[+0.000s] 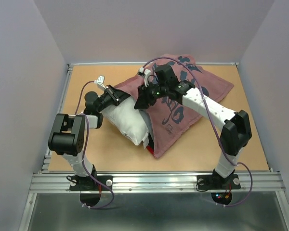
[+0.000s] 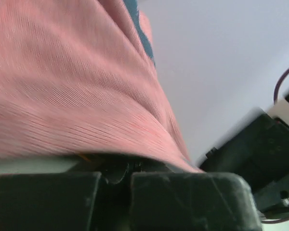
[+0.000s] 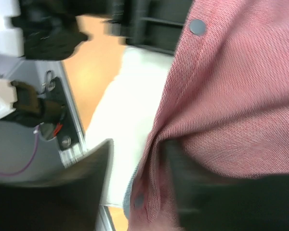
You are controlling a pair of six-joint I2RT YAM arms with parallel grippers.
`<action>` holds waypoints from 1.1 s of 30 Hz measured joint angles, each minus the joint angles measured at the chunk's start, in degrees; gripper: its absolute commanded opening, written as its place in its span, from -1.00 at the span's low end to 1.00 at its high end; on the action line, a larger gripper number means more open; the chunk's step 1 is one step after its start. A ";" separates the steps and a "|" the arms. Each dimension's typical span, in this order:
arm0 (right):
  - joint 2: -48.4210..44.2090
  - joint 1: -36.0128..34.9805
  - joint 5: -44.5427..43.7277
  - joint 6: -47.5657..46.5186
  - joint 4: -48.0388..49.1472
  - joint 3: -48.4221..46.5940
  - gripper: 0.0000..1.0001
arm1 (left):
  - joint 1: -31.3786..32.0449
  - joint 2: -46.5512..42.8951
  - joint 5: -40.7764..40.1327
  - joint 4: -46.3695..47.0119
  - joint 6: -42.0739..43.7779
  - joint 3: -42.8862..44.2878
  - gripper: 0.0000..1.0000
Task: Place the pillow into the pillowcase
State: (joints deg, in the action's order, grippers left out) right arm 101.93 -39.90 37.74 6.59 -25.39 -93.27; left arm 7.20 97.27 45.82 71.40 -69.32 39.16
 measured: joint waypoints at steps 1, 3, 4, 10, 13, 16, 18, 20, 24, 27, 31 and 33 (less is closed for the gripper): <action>0.72 1.51 -0.39 0.46 0.00 0.17 0.72 | -0.22 0.00 -0.31 -0.55 1.09 -0.74 -0.25; 1.03 3.78 -0.66 0.96 -0.09 0.63 0.75 | -0.22 -0.24 0.35 -2.51 2.91 -0.83 -0.07; 0.70 4.79 -0.92 1.44 0.04 0.94 0.75 | -0.24 -0.55 1.09 -4.02 4.87 -0.72 0.01; -12.48 11.85 -5.95 2.67 0.11 10.64 0.70 | -0.79 -14.40 5.31 -36.26 34.05 6.80 0.75; -23.71 12.07 -6.99 1.07 0.35 17.90 0.60 | 0.66 -21.09 3.56 -54.88 56.52 14.58 0.90; -28.09 11.17 -6.69 -1.14 -0.37 22.43 0.49 | 3.21 -27.36 -0.39 -69.55 76.30 18.16 0.89; -27.02 10.88 -6.36 -1.92 -0.68 22.77 0.35 | 5.38 -29.46 -3.72 -78.44 86.42 18.25 0.86; -23.12 10.60 -5.90 -2.49 -0.79 22.77 0.32 | 7.02 -29.11 -6.03 -83.82 91.34 17.62 0.79; -15.10 8.24 -5.84 -3.58 -2.36 22.77 0.49 | 7.80 -26.01 -9.22 -90.60 94.92 15.04 0.68; -13.20 3.39 -5.73 -5.05 -3.80 22.84 0.53 | 7.89 -24.74 -10.08 -92.39 95.32 13.68 0.67; -10.86 -2.67 -3.85 -7.08 -3.76 22.16 -0.49 | 10.21 -23.76 -10.82 -90.99 94.75 13.73 -0.33; -7.41 -2.99 -3.28 -6.84 -4.13 20.17 -0.99 | 11.19 -20.92 -9.40 -89.11 92.26 14.05 -0.65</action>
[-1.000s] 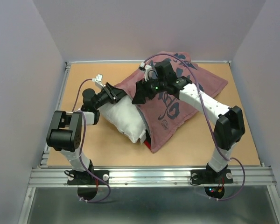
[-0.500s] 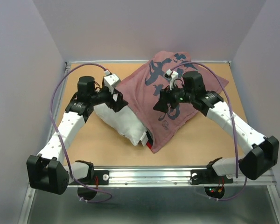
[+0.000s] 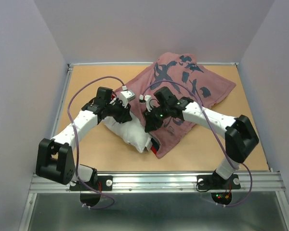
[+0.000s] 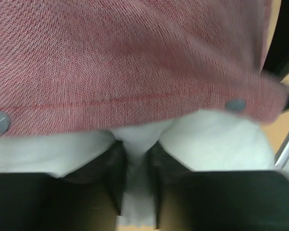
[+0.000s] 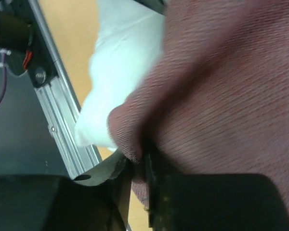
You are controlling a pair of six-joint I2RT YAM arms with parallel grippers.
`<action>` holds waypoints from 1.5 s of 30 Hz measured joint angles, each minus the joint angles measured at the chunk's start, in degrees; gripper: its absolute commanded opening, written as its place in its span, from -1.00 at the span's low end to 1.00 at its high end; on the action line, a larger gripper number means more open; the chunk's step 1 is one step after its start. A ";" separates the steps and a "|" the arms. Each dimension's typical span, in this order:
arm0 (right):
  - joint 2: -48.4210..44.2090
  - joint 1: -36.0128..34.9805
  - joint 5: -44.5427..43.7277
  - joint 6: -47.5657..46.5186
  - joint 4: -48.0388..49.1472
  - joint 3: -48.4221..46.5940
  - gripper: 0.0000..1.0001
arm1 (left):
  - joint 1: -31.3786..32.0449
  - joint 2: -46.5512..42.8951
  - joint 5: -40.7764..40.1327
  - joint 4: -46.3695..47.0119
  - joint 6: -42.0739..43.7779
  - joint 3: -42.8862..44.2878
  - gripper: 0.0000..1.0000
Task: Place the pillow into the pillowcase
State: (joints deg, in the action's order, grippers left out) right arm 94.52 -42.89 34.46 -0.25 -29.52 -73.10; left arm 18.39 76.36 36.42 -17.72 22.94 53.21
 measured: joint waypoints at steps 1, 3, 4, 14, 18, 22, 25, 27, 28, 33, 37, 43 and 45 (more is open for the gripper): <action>2.03 0.20 0.37 -0.07 0.09 -1.03 -0.99 | 0.00 0.66 0.81 0.79 -1.25 0.07 -0.93; 5.27 0.61 0.98 0.04 -1.36 -3.56 -0.99 | -0.22 4.28 3.85 4.11 -5.70 0.07 -1.00; 6.71 1.07 1.79 0.26 -2.62 -5.99 -0.99 | -0.94 5.01 5.66 7.78 -10.32 -0.52 -1.00; -0.72 3.56 9.01 -0.90 -1.55 -22.69 -0.99 | 3.96 2.60 0.44 50.40 -49.35 -6.38 -1.00; -5.57 6.36 6.84 -3.65 -2.75 -15.08 -0.99 | 11.89 9.01 -6.64 59.10 -57.16 -5.68 -1.00; -7.54 7.82 -0.31 -6.97 -4.31 -4.68 -0.75 | 14.82 19.45 -10.19 60.24 -61.79 -3.34 -0.22; -8.94 7.93 -6.19 -10.19 -5.29 3.08 -0.66 | 14.05 22.82 -6.49 57.96 -60.78 -2.14 0.05; -9.51 7.87 -9.09 -12.00 -5.44 6.45 -0.61 | 12.85 20.74 -2.73 53.44 -55.98 -1.31 0.20; -9.86 7.82 -10.29 -12.96 -5.64 7.93 -0.49 | 12.35 18.82 -1.79 50.69 -52.26 -1.20 0.29; -13.86 7.43 -12.33 -17.03 -8.63 9.94 -0.28 | 6.75 0.98 1.40 30.51 -30.14 -0.15 0.55; -16.85 7.34 -5.88 -19.45 -12.92 7.61 -0.51 | -5.57 -5.18 1.53 21.05 -21.22 5.31 0.61; -8.39 7.21 3.58 -17.64 -11.78 1.01 -0.80 | -9.51 5.57 5.33 13.94 -22.27 7.43 0.97; -2.99 7.17 5.66 -16.17 -11.13 -1.62 -0.87 | -9.14 9.55 6.43 11.69 -23.61 5.16 0.97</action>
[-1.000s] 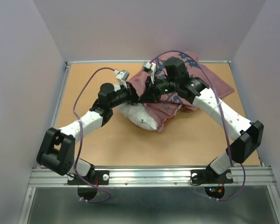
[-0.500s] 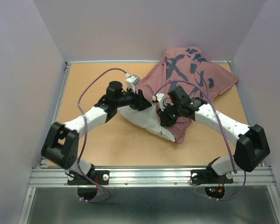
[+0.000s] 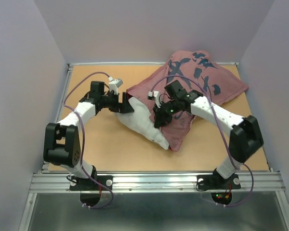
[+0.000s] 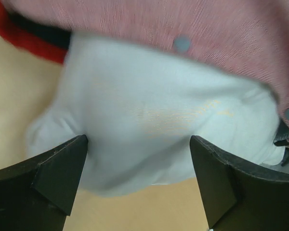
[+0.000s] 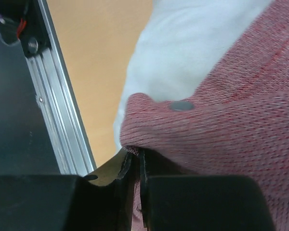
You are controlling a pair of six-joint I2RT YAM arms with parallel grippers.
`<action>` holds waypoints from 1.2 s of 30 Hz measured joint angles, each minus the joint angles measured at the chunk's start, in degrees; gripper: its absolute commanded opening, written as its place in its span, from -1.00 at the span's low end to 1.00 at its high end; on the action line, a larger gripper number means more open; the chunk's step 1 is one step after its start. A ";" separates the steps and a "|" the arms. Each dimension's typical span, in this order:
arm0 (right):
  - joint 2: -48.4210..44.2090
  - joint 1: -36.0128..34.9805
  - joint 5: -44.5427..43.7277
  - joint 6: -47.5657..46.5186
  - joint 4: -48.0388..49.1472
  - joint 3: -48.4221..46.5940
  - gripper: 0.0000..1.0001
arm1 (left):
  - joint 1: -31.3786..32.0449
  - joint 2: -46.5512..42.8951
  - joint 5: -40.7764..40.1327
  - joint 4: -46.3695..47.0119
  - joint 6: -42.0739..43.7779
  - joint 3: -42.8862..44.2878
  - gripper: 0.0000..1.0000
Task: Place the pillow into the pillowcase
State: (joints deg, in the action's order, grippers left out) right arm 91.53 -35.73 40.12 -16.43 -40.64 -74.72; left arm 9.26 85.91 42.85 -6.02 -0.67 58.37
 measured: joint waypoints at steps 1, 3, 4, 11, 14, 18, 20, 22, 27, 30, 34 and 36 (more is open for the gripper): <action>3.13 0.00 1.01 1.18 1.03 -1.42 -0.98 | 0.26 2.71 0.79 -1.36 -1.22 -1.70 0.92; 6.99 -0.02 2.97 4.28 2.78 -3.17 -0.99 | 0.57 5.90 1.66 -1.88 -2.80 -3.19 0.58; 8.39 -0.26 3.76 6.69 4.02 -3.58 -0.99 | 0.63 7.21 2.40 -0.76 -4.35 -3.39 0.28; 11.10 -6.43 4.42 22.77 21.90 -8.55 -0.99 | 0.35 21.14 7.39 6.08 -12.48 11.78 -1.00; 11.15 -8.48 3.78 26.51 27.19 -11.67 -0.07 | -0.13 26.95 7.21 3.28 -10.54 23.34 -1.00; 10.51 -7.15 3.48 29.62 31.10 -14.53 0.40 | -0.39 34.93 5.20 -6.25 0.68 42.88 -1.00; 8.98 -3.76 3.34 30.53 31.43 -14.60 0.33 | -0.42 35.47 3.93 -9.62 6.47 45.55 -1.00; 7.52 3.08 2.47 30.80 30.91 -15.67 0.22 | -0.33 35.19 2.73 -12.39 11.17 45.72 -1.00; 7.74 24.28 -10.14 24.50 29.55 -21.09 0.30 | -0.55 33.68 -0.59 -15.80 19.34 40.85 -1.00; 9.44 29.83 -15.61 18.97 29.07 -21.24 0.46 | -0.74 32.74 -1.81 -16.81 21.70 39.43 -1.00; 15.67 30.42 -17.11 13.09 26.47 -21.24 0.60 | -0.68 30.88 -3.37 -17.42 24.06 39.23 -1.00; 19.71 30.40 -17.16 11.23 24.70 -21.22 0.57 | -0.63 30.27 -3.69 -17.57 24.70 39.23 -1.00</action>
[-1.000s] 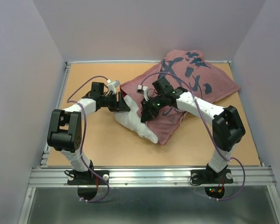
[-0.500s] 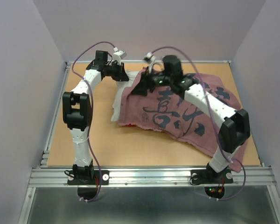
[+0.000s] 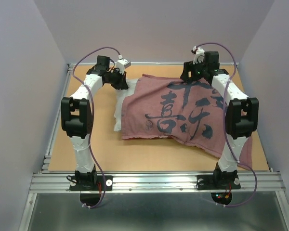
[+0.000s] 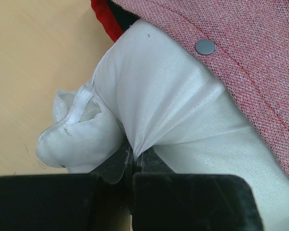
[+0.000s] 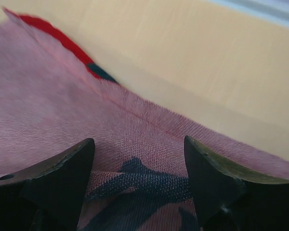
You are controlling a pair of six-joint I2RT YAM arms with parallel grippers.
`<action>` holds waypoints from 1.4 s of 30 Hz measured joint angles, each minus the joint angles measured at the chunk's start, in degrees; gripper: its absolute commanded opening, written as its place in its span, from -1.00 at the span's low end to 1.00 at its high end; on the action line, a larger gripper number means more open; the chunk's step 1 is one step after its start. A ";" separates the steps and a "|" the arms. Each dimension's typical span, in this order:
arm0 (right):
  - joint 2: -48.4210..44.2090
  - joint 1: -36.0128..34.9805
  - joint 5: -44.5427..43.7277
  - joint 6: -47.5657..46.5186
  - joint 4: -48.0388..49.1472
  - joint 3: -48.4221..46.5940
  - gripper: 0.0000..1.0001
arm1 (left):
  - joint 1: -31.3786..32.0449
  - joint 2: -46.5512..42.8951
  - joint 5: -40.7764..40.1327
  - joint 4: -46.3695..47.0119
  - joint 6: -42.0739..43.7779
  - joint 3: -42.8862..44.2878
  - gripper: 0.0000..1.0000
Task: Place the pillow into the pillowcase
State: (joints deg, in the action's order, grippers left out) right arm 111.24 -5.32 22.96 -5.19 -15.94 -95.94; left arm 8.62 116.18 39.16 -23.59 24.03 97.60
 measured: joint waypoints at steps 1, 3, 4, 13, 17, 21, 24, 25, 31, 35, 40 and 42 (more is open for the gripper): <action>2.01 0.00 0.17 -0.59 -0.74 0.00 0.31 | 0.02 -0.22 -0.17 -0.07 0.33 0.00 -1.00; 5.86 -0.04 1.57 -0.98 -2.56 -0.02 -0.04 | 0.07 -0.39 -0.33 -0.22 0.96 0.00 -1.00; 7.19 -0.04 2.34 -0.87 -2.91 -0.07 -0.23 | 0.13 -0.39 -0.42 -0.24 1.14 0.00 -1.00; 8.76 -0.76 20.92 6.64 -7.56 -6.69 -0.99 | 1.31 -2.34 2.25 2.19 0.22 -2.38 -1.00; 5.40 -4.98 23.56 10.75 -9.51 -10.64 -0.99 | 2.62 -8.04 5.90 10.88 -6.93 -8.28 -1.00; 3.98 -9.38 24.41 16.00 -10.58 -21.90 -0.99 | 3.56 -14.86 10.21 25.20 -18.10 -13.03 -1.00; 2.75 -9.84 24.61 19.82 -8.92 -28.87 -0.99 | 3.50 -20.37 12.74 37.46 -26.05 -14.53 -1.00; 1.97 -9.70 24.68 20.92 -8.15 -29.00 -0.99 | 3.54 -22.29 13.94 41.22 -28.46 -14.84 -1.00; -9.16 -10.05 24.81 22.88 -2.62 -18.80 -0.99 | 3.78 -28.02 20.17 54.90 -37.99 -20.55 -1.00; -15.34 -11.21 24.22 20.57 -1.31 -6.05 -0.99 | 3.56 -28.11 22.93 56.89 -40.63 -26.34 -1.00; -25.22 -11.63 20.94 11.41 -4.92 13.16 -0.99 | 3.52 -28.76 23.12 41.22 -24.96 -30.95 -1.00; -30.32 -12.04 18.71 7.34 -7.61 20.76 -0.99 | 3.54 -30.49 21.16 32.85 -13.70 -32.74 -1.00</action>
State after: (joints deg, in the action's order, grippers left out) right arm 80.93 -17.37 41.67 2.15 -23.55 -75.18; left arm 12.16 85.69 60.31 9.26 10.33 64.86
